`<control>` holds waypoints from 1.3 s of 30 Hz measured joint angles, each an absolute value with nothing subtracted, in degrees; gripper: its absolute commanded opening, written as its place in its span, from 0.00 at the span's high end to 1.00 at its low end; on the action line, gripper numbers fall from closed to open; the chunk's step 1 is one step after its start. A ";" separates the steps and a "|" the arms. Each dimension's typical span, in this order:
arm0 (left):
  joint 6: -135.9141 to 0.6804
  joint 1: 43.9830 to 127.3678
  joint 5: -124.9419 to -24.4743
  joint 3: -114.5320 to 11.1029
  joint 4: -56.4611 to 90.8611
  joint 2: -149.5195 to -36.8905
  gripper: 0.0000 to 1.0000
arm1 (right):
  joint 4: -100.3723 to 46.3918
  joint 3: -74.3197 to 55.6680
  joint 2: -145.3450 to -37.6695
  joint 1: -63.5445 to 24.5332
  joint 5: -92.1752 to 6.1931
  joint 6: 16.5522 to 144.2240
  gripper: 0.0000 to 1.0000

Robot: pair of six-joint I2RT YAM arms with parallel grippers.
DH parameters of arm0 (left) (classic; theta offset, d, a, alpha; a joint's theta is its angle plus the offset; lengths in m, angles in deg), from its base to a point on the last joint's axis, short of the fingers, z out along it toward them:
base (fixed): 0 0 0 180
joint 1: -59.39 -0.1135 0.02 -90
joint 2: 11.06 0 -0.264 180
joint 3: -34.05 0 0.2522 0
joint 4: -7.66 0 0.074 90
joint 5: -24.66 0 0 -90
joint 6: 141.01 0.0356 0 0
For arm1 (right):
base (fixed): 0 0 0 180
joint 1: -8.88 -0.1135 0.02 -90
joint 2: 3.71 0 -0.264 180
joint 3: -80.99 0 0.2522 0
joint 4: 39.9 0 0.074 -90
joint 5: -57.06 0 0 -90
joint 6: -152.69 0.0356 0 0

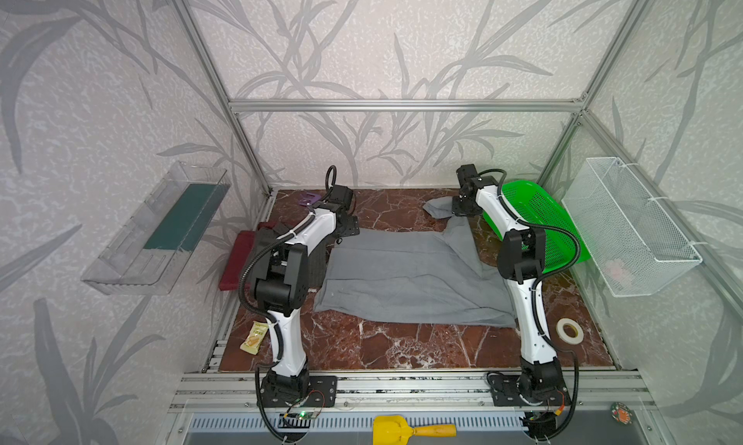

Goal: Fold and stack the long sleeve shirts

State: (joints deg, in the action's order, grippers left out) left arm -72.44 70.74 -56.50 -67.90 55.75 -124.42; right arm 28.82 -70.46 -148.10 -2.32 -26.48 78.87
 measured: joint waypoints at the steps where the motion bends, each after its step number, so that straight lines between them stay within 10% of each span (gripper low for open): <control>1: -72.46 70.59 -56.67 -67.90 55.81 -124.42 0.07 | 28.82 -70.83 -148.02 -2.43 -26.74 78.85 0.97; 22: -75.28 69.10 -60.01 -69.64 55.20 -127.90 0.07 | 2.53 -22.46 -96.41 -6.98 -27.57 78.59 1.00; 39: -84.55 68.27 -59.34 -82.52 62.48 -138.76 0.08 | -5.47 5.23 -85.29 -16.33 -27.83 79.14 1.00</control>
